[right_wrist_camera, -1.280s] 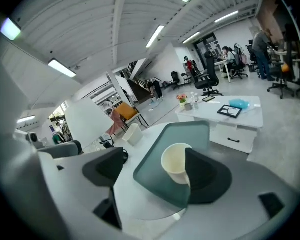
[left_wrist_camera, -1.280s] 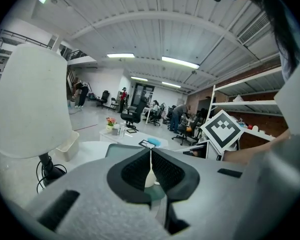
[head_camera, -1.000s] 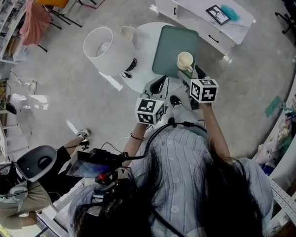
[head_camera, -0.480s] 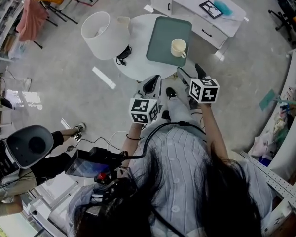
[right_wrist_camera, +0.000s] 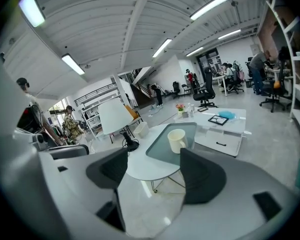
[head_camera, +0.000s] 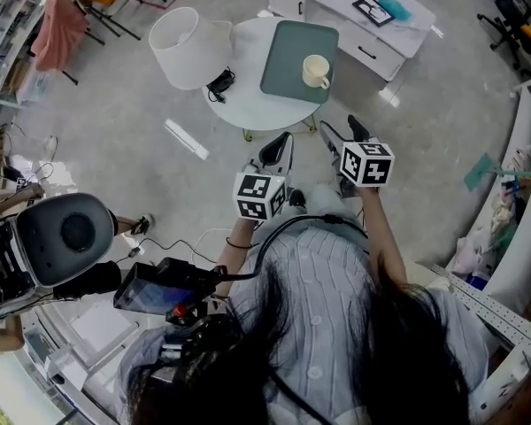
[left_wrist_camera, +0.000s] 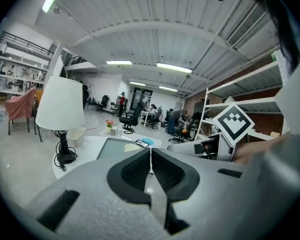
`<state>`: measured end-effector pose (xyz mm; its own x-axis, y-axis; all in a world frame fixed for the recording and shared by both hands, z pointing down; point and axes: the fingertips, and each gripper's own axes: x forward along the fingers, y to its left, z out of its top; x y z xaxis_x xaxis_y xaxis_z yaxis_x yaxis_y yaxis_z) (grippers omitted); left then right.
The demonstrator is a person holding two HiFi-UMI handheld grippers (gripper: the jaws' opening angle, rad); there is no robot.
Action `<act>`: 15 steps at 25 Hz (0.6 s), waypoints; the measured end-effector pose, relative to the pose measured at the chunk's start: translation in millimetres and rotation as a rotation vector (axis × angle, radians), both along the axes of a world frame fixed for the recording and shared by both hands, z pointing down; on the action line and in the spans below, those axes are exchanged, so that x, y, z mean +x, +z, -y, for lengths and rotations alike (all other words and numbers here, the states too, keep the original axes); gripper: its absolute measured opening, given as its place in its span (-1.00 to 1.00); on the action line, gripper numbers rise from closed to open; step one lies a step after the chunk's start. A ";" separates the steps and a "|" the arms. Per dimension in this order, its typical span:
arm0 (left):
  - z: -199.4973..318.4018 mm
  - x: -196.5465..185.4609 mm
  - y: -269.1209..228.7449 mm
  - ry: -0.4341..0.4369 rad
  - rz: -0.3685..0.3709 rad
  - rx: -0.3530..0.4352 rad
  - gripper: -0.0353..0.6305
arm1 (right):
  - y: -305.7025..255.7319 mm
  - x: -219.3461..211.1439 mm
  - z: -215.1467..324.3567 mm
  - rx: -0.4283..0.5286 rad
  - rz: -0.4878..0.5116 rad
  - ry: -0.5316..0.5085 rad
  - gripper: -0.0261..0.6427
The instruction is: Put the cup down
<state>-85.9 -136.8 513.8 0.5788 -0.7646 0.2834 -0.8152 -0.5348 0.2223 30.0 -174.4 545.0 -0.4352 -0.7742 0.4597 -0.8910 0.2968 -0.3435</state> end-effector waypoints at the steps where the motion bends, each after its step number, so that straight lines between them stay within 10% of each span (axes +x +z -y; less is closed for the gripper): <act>1: -3.0 -0.5 -2.3 -0.003 0.002 0.006 -0.84 | -1.7 -0.4 -2.1 0.008 0.004 0.001 0.07; 15: -53.0 28.1 -34.5 -0.010 0.011 0.059 -0.84 | -35.8 15.5 -74.7 0.073 0.037 -0.015 -0.22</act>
